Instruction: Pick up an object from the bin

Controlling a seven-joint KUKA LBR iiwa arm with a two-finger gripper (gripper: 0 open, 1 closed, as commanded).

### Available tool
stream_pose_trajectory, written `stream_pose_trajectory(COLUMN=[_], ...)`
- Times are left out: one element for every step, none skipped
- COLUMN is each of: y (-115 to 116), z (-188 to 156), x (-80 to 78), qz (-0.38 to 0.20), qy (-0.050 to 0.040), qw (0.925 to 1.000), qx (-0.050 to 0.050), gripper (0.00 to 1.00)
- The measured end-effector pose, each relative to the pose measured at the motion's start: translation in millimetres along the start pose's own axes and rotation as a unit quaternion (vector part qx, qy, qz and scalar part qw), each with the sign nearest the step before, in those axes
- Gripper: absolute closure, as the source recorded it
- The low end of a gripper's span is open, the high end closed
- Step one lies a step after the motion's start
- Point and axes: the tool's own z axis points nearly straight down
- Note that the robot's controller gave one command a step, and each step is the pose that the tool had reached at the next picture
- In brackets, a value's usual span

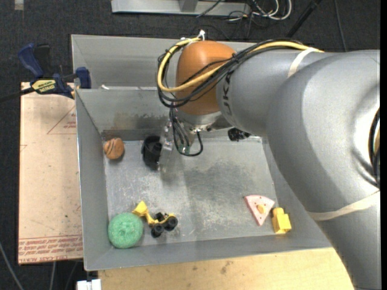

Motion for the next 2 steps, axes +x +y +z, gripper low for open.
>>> stream_pose_trajectory(y=[-1,-1], z=[-8,-23], x=[1.3,2.9], qz=[0.000,0.000], qy=[0.0040,0.0088], qw=[1.0000,1.0000], qx=[0.002,0.005], gripper=[1.00,1.00])
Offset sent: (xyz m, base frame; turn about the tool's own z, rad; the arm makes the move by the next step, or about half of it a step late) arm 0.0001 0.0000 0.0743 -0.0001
